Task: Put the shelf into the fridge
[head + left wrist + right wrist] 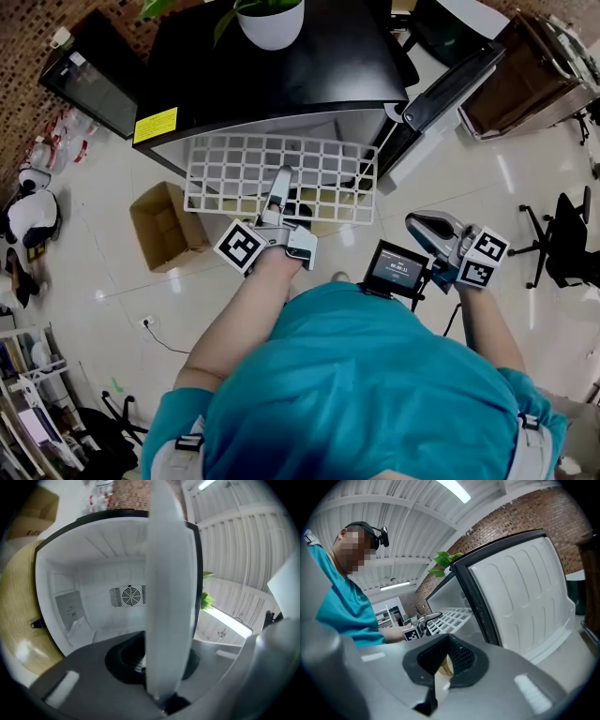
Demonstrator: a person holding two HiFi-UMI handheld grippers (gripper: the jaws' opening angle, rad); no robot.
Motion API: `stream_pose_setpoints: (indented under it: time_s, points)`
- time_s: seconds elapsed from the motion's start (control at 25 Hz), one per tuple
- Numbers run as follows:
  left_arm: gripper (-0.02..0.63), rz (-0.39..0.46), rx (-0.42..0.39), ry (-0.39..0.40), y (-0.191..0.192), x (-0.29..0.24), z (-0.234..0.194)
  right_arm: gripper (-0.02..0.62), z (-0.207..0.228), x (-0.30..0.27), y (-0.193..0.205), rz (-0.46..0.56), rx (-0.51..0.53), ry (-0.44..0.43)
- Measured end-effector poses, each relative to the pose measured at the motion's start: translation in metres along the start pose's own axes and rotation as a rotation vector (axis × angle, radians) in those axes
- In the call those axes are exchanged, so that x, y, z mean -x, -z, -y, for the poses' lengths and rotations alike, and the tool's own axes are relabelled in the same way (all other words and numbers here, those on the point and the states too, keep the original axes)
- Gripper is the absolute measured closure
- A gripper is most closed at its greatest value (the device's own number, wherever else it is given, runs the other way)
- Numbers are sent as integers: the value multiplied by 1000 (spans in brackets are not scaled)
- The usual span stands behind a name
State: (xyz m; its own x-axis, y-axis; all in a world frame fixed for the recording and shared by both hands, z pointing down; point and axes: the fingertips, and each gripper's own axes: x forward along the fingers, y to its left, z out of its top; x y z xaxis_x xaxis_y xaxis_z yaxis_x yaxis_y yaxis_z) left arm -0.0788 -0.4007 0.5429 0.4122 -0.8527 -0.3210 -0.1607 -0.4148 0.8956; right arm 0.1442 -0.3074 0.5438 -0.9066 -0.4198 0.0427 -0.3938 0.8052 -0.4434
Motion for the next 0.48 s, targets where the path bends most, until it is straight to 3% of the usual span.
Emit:
stream_pose_setpoints:
  time_s: [0.16, 0.48]
  points:
    - [571, 106, 82, 0, -13, 10, 4, 594, 1, 3, 4, 2, -15, 11]
    - [574, 165, 34, 2, -31, 1, 16, 594, -7, 0, 8, -11, -11, -2]
